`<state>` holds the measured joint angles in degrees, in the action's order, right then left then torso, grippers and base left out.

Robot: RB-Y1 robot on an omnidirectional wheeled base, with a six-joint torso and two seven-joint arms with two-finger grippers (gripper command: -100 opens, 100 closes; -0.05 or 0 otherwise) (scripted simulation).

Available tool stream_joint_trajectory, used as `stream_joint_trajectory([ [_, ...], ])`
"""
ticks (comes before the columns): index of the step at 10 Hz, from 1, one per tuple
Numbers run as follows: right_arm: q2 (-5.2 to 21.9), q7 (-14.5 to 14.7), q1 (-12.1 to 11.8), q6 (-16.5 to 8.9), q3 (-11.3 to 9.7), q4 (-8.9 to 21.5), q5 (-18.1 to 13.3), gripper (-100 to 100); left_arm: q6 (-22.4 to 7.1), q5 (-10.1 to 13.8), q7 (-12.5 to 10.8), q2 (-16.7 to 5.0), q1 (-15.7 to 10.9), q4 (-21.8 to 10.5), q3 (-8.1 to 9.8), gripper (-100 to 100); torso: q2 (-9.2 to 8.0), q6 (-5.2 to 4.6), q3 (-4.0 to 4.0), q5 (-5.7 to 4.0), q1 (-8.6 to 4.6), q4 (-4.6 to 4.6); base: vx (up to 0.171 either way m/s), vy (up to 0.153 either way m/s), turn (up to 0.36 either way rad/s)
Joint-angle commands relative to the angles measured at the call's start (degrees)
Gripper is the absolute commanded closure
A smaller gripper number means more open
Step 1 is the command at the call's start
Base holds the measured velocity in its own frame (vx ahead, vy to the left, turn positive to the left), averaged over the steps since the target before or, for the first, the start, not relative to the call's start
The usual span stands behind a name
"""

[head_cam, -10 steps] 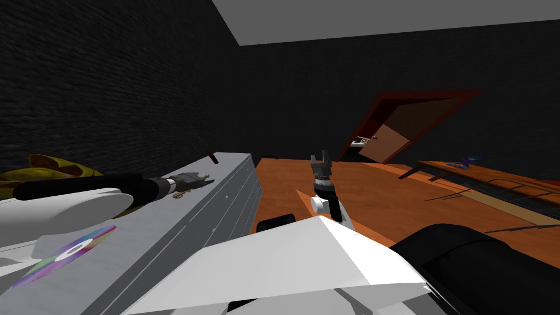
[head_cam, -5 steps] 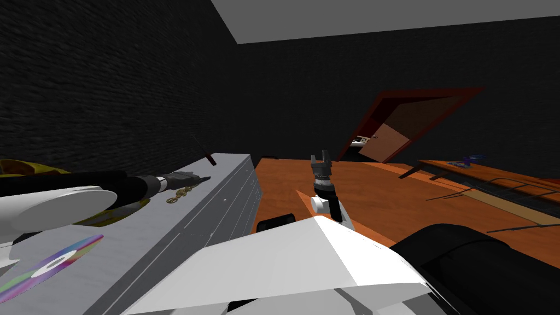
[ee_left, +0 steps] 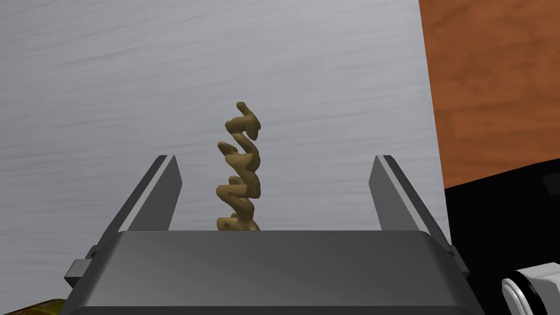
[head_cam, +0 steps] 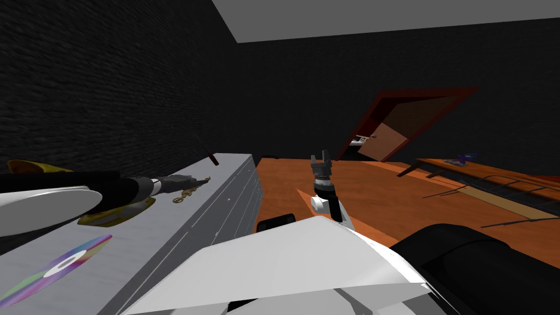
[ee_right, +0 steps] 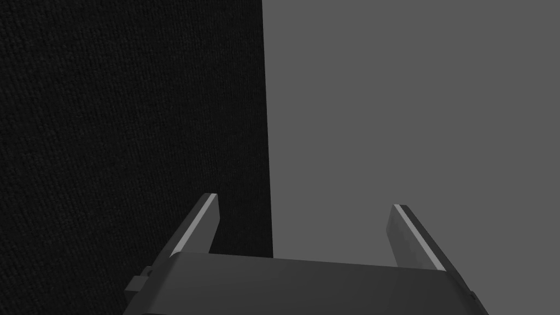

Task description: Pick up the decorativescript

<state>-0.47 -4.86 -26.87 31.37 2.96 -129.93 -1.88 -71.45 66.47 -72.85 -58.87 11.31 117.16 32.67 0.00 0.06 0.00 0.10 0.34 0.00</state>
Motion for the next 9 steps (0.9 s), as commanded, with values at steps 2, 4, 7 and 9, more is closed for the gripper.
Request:
stream_joint_trajectory([
  [2, 0.0, 0.0, 0.0, 0.0, 0.0, 0.0, 0.0, 0, -3.59, 2.29, -0.04, -1.49, 1.07, -0.22, 0.41, -100, 0.0, 0.01, 0.0, 0.01, 0.03, 0.0, 0.0, 0.095, -0.057],
  [4, 0.0, 0.0, 0.0, 0.0, 0.0, 0.0, 0.0, 0, -5.29, 3.25, -0.09, -2.2, 1.63, -0.29, 0.45, -100, -0.01, 0.0, 0.0, 0.02, 0.04, 0.0, -0.007, 0.079, -0.052],
  [7, 0.0, 0.0, 0.0, 0.0, 0.0, 0.0, 0.0, 0, -8.73, 5.14, -0.15, -3.63, 2.8, -0.55, 0.45, -100, 0.06, 0.0, -0.04, -0.02, -0.11, 0.02, 0.012, 0.049, -0.039],
  [9, -0.01, 0.0, 0.0, 0.0, 0.0, 0.0, 0.0, 0, -8.32, 4.81, -0.36, -3.47, 2.55, -0.38, 0.34, 0, 0.05, 0.01, -0.03, -0.04, -0.22, 0.01, 0.002, 0.01, 0.0],
])
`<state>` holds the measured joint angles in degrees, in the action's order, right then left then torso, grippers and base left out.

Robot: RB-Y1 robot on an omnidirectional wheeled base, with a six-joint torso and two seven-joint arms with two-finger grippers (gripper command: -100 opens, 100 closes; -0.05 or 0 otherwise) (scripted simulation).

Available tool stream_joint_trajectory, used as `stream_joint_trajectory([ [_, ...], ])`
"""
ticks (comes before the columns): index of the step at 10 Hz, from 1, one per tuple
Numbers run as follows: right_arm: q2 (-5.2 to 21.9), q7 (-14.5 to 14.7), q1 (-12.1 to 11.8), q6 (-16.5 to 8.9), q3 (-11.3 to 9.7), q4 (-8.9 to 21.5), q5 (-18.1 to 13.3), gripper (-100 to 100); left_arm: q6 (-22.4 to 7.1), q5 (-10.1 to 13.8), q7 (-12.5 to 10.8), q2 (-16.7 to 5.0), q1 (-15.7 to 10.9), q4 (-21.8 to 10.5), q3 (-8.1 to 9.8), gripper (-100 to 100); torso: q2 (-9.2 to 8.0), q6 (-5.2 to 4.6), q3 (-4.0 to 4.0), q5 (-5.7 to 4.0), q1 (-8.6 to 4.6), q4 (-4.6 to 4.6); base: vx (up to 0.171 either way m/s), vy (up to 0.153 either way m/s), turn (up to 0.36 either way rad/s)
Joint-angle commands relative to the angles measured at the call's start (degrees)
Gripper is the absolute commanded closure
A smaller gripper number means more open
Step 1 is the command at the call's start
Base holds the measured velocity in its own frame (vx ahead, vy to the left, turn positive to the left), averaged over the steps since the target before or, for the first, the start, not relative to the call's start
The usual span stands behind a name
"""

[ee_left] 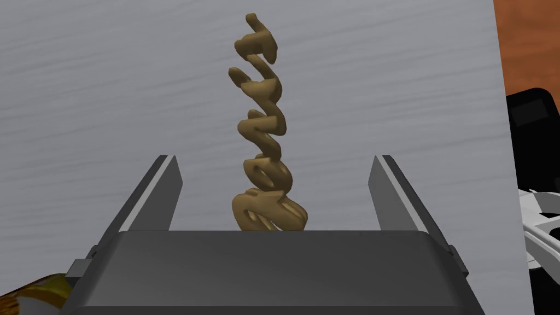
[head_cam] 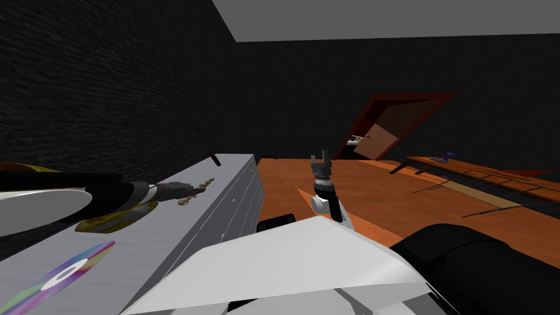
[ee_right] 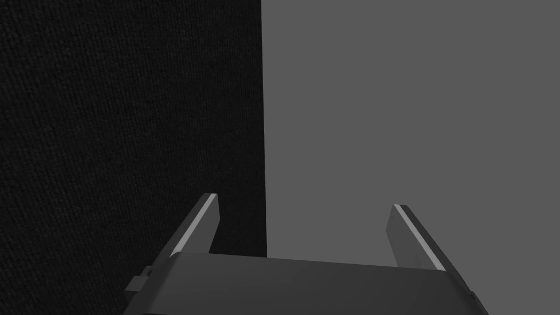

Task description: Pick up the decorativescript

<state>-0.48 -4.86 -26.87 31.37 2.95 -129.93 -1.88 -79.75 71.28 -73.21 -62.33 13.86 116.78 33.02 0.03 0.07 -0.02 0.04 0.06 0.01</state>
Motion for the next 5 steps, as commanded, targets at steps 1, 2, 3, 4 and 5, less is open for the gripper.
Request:
stream_joint_trajectory([
  [1, 0.0, 0.0, 0.0, 0.0, 0.0, 0.0, 0.0, 0, 0.31, -0.16, 2.23, 0.71, -0.3, -1.81, -0.11, -100, 0.0, 0.0, 0.0, 0.0, 0.0, 0.0, 0.021, -0.029, 0.014],
  [2, 0.0, 0.0, 0.0, 0.0, 0.0, 0.0, 0.0, 0, 0.42, -0.22, 2.97, 0.95, -0.4, -2.41, -0.14, -100, 0.05, 0.0, -0.03, -0.02, -0.11, 0.01, 0.029, -0.048, 0.017],
  [3, 0.0, 0.0, 0.0, 0.0, 0.0, 0.0, 0.0, 0, 0.62, -0.32, 4.45, 1.43, -0.6, -3.62, -0.21, -100, 0.09, 0.0, -0.05, -0.04, -0.19, 0.02, 0.037, -0.054, 0.017],
  [4, -0.01, 0.0, 0.0, 0.0, 0.0, 0.0, 0.0, 0, 0.73, -0.38, 5.19, 1.67, -0.7, -4.23, -0.25, -100, 0.12, 0.0, -0.07, -0.05, -0.23, 0.03, 0.036, -0.053, 0.015],
  [5, -0.01, 0.0, 0.0, 0.0, 0.0, 0.0, 0.0, 0, 0.93, -0.48, 6.68, 2.14, -0.9, -5.43, -0.32, -100, 0.13, 0.0, -0.08, -0.06, -0.24, 0.03, 0.03, -0.054, 0.012],
])
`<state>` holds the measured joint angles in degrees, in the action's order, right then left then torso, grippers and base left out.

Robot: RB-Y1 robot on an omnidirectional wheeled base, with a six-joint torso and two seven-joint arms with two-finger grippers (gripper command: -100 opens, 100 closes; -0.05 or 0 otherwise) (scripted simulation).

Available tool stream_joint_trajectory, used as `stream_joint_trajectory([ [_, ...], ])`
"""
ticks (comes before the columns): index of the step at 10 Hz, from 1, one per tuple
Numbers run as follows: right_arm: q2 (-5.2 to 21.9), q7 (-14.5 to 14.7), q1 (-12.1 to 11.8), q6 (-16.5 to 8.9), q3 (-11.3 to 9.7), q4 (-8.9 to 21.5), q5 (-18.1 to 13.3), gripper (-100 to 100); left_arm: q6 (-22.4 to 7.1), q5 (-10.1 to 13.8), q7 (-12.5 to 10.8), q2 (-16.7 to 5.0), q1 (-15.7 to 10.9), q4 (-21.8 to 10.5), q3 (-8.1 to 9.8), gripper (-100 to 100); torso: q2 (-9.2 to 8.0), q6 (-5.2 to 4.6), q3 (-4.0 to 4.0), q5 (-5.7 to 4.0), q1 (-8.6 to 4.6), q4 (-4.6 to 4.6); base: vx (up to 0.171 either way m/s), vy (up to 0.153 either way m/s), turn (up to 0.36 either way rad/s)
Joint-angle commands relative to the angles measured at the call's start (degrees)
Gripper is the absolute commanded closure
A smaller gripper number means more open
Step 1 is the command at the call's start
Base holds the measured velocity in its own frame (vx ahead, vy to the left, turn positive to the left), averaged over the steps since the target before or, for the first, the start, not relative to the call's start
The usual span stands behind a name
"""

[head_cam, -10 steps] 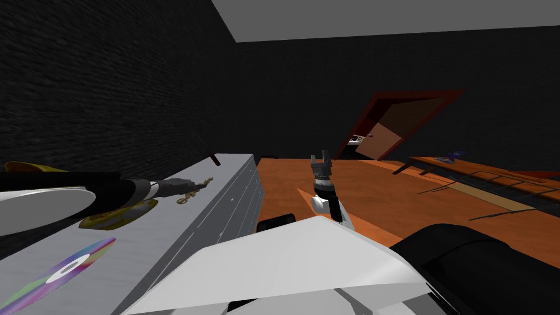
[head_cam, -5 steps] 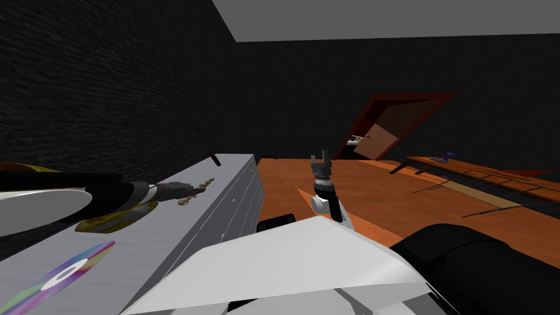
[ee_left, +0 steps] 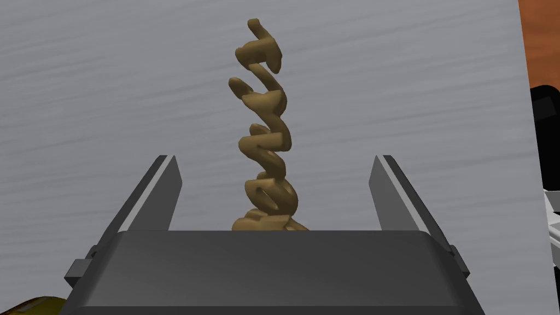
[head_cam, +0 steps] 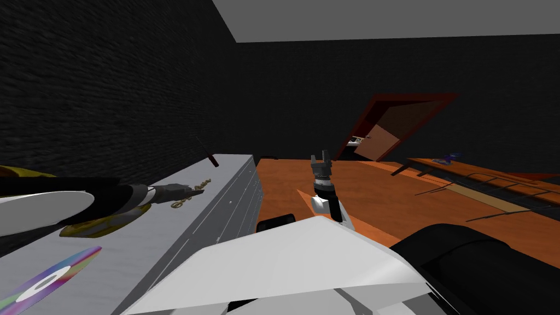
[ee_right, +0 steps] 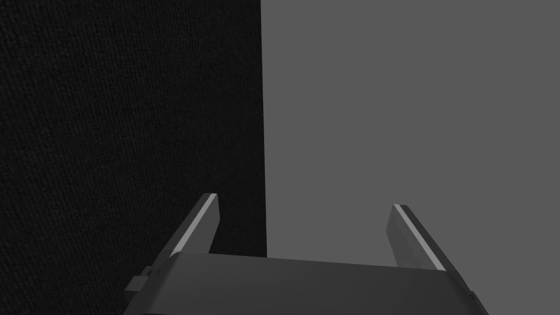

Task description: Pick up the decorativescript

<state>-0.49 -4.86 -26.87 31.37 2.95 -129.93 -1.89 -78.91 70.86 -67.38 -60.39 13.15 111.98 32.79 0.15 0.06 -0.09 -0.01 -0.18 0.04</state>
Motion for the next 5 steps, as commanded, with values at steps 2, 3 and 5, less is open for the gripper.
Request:
stream_joint_trajectory([
  [2, 0.0, 0.0, 0.0, 0.0, 0.0, 0.0, 0.0, 0, 0.18, -0.05, 1.16, 0.27, -0.24, -1.03, -0.12, -100, -0.01, 0.0, 0.01, 0.0, 0.03, 0.0, 0.019, -0.031, 0.009],
  [3, 0.0, 0.0, 0.0, 0.0, 0.0, 0.0, 0.0, 0, 0.22, -0.05, 1.4, 0.29, -0.26, -1.14, -0.13, 100, -0.06, 0.0, 0.03, 0.01, 0.11, -0.01, 0.0, 0.0, 0.0],
  [5, 0.0, 0.0, 0.01, 0.0, 0.0, 0.0, 0.0, 0, 0.31, -0.09, 1.35, 0.23, -0.34, -1.14, 0.01, 100, -0.12, -0.03, 0.04, 0.12, 0.17, 0.04, 0.003, 0.002, 0.004],
])
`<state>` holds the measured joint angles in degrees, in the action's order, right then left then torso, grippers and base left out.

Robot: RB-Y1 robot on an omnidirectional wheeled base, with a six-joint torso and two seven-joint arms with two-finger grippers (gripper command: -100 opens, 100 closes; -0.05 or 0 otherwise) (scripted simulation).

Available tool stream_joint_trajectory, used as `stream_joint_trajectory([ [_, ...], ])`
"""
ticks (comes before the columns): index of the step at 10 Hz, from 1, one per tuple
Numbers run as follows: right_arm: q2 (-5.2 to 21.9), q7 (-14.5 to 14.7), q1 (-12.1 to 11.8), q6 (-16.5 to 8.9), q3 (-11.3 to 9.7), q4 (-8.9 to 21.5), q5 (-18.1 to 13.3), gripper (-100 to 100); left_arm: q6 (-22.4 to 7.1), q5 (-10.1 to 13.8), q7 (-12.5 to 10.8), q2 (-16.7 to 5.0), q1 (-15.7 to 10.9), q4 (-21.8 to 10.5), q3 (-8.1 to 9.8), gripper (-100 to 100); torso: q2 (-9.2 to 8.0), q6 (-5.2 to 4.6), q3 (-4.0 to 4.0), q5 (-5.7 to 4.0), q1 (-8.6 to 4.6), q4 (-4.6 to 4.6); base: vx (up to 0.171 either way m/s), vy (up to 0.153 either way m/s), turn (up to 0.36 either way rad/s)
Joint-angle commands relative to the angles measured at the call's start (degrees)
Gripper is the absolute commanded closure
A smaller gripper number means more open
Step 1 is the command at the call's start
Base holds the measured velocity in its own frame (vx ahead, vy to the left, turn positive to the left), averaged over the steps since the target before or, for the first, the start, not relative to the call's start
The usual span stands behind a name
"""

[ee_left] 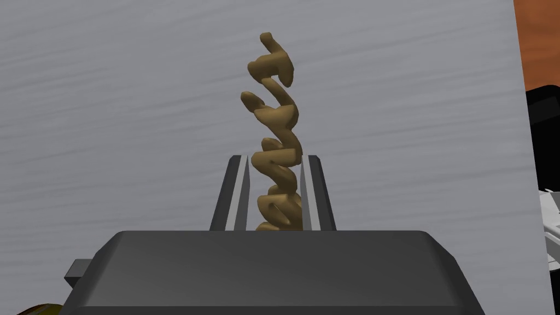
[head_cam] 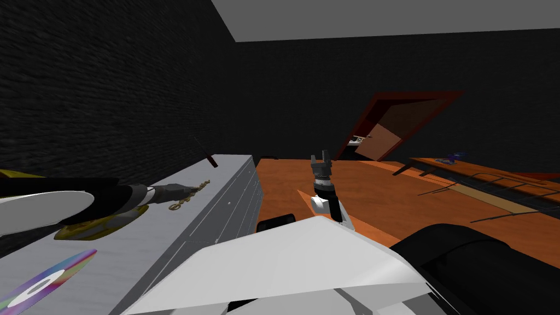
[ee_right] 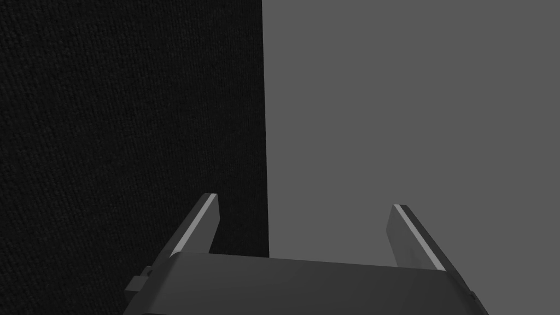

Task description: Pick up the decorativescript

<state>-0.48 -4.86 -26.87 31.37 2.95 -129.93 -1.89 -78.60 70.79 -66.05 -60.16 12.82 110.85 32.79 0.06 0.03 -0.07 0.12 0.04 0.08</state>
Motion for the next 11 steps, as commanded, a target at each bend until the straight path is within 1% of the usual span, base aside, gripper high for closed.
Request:
stream_joint_trajectory([
  [1, 0.0, 0.0, 0.0, 0.0, 0.0, 0.0, 0.0, 0, 0.0, 0.0, 0.0, 0.0, 0.0, 0.0, 0.0, 100, 0.0, 0.0, 0.0, 0.0, 0.0, 0.0, 0.0, 0.0, 0.0],
  [2, 0.0, 0.0, 0.0, 0.0, 0.0, 0.0, 0.0, 0, 0.0, 0.0, 0.0, 0.0, 0.0, 0.0, 0.0, 100, 0.01, 0.0, 0.0, 0.0, 0.01, 0.0, 0.0, 0.0, 0.0],
  [3, 0.0, 0.0, 0.0, 0.0, 0.0, 0.0, 0.0, 0, -0.01, 0.0, 0.01, 0.0, 0.0, 0.0, 0.0, 0, 0.01, 0.0, 0.0, 0.01, 0.02, 0.0, 0.0, 0.0, 0.0],
  [4, 0.0, 0.0, 0.0, 0.0, 0.0, 0.0, 0.0, 0, -0.43, 0.11, -1.97, -0.51, 0.34, 1.71, -0.02, 100, 0.01, 0.0, 0.0, 0.01, 0.02, 0.0, -0.02, 0.027, -0.023],
  [5, 0.0, 0.0, 0.0, 0.0, 0.0, 0.0, 0.0, 0, -0.53, 0.17, -2.71, -0.75, 0.44, 2.31, 0.02, 100, -0.05, -0.02, 0.03, 0.0, 0.08, -0.02, -0.036, 0.052, -0.024],
  [6, 0.0, 0.0, 0.0, 0.0, 0.0, 0.0, 0.0, 0, -0.74, 0.27, -4.19, -1.22, 0.64, 3.52, 0.09, 100, -0.12, 0.01, 0.07, 0.03, 0.18, -0.03, -0.045, 0.066, -0.015],
  [7, 0.01, 0.0, 0.0, 0.0, 0.01, 0.0, 0.0, 0, -0.84, 0.33, -4.93, -1.46, 0.74, 4.13, 0.12, 100, -0.17, 0.02, 0.1, 0.05, 0.24, -0.05, -0.037, 0.059, -0.017],
  [8, 0.01, 0.0, 0.0, 0.0, 0.0, 0.0, 0.0, 0, -1.05, 0.44, -6.42, -1.93, 0.94, 5.33, 0.19, 100, -0.18, 0.04, 0.11, 0.05, 0.25, -0.05, -0.03, 0.045, -0.01],
  [9, 0.01, 0.0, 0.0, 0.0, 0.0, 0.0, 0.0, 0, -1.15, 0.49, -7.16, -2.17, 1.04, 5.94, 0.23, 100, -0.16, 0.03, 0.1, 0.04, 0.21, -0.05, -0.022, 0.032, -0.011],
  [10, 0.0, 0.0, 0.0, 0.0, 0.0, 0.0, 0.0, 0, -1.05, 0.42, -6.46, -1.95, 1.01, 5.51, 0.2, 100, -0.13, 0.03, 0.09, 0.03, 0.15, -0.05, -0.008, 0.012, -0.004],
  [11, 0.0, 0.0, 0.0, 0.0, 0.0, 0.0, 0.0, 0, -1.08, 0.43, -6.67, -1.99, 1.02, 5.61, 0.22, 0, -0.08, 0.04, 0.05, 0.03, 0.1, -0.03, 0.0, 0.0, 0.0],
])
